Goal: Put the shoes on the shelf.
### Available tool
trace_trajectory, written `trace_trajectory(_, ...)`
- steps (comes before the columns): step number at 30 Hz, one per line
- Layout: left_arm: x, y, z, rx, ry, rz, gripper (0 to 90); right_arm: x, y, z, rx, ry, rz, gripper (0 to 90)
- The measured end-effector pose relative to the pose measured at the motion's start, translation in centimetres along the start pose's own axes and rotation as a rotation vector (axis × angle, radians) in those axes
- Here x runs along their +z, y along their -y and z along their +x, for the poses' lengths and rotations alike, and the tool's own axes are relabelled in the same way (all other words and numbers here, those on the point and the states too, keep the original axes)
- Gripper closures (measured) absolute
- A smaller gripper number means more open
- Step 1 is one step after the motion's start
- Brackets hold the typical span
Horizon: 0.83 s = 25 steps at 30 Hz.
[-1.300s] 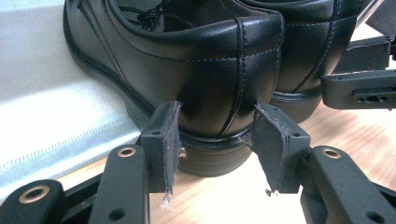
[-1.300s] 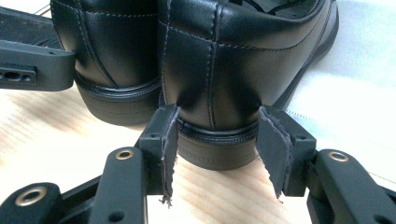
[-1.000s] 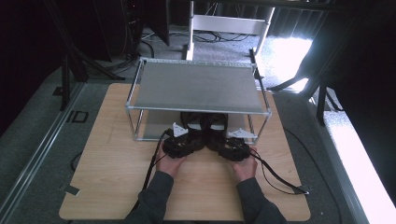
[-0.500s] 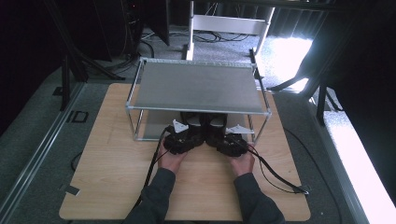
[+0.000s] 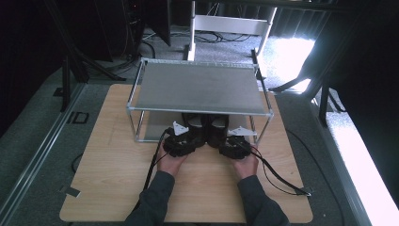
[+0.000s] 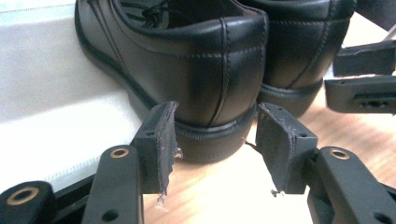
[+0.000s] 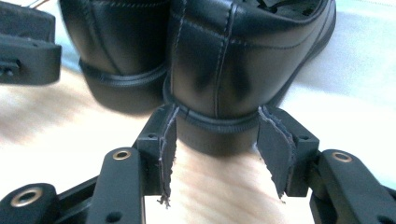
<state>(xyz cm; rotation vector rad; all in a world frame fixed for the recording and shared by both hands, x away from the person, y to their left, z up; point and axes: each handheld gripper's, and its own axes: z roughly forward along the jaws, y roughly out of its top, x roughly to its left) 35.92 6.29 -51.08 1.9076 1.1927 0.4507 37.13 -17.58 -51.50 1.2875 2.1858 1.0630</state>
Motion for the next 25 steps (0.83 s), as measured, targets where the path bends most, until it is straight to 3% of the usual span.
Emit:
trace_trajectory(6, -1.6, 1.5, 0.9, 0.008, 0.001, 0.026, 46.3, -1.8, 1.3, -0.3, -0.071, 0.005, 0.043, 44.3)
trace_trajectory(12, -2.8, 3.9, 2.0, 0.009, -0.021, 0.054, 46.1, -3.0, 3.2, -1.3, -0.110, 0.014, 0.086, 42.2)
trace_trajectory(19, -3.7, 6.1, 2.6, 0.013, -0.053, 0.075, 45.4, -3.1, 5.3, -2.6, -0.088, 0.036, 0.120, 40.4)
trace_trajectory(23, -4.0, 7.1, 2.7, 0.032, -0.079, 0.087, 44.9, -3.1, 5.6, -3.1, -0.071, 0.041, 0.123, 40.4)
trace_trajectory(25, -4.3, 7.5, 2.9, 0.021, -0.085, 0.087, 44.6, -3.1, 5.7, -3.3, -0.062, 0.043, 0.116, 40.4)
